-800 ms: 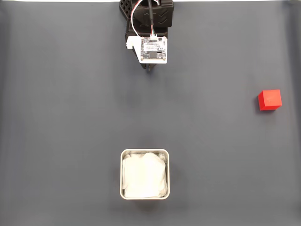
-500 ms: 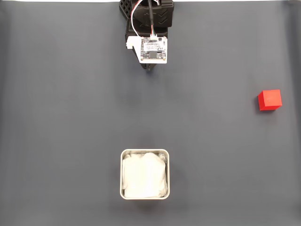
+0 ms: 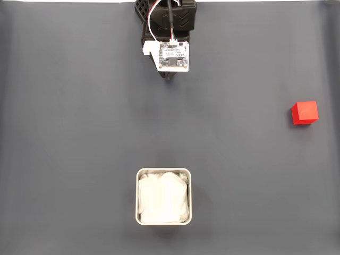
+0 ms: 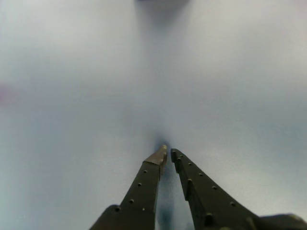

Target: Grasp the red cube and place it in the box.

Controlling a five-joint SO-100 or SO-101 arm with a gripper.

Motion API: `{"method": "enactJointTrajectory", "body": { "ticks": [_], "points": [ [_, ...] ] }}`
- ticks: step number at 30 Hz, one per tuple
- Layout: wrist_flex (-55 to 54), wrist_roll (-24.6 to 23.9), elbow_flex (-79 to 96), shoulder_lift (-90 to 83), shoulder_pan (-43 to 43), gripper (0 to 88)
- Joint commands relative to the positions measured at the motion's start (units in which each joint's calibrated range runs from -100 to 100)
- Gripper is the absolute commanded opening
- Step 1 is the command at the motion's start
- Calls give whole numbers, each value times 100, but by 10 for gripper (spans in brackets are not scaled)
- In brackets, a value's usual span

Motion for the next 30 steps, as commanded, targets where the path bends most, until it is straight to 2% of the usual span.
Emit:
{"method": "enactJointTrajectory", "body": {
  "ticks": [1, 3, 7, 11, 14, 20, 30],
  "points": [
    [71, 73, 54, 0, 0, 0],
    [-372, 34, 45, 0, 15, 0],
    [-2044, -122, -274, 130, 71, 0],
    [-3184, -210, -1597, 771, -49, 0],
    [-3126, -186, -3221, 1612, -113, 0],
    [-2536, -107, -5037, 2652, -113, 0],
    [-1200, 49, -6780, 4029, -49, 0]
  ]
}}
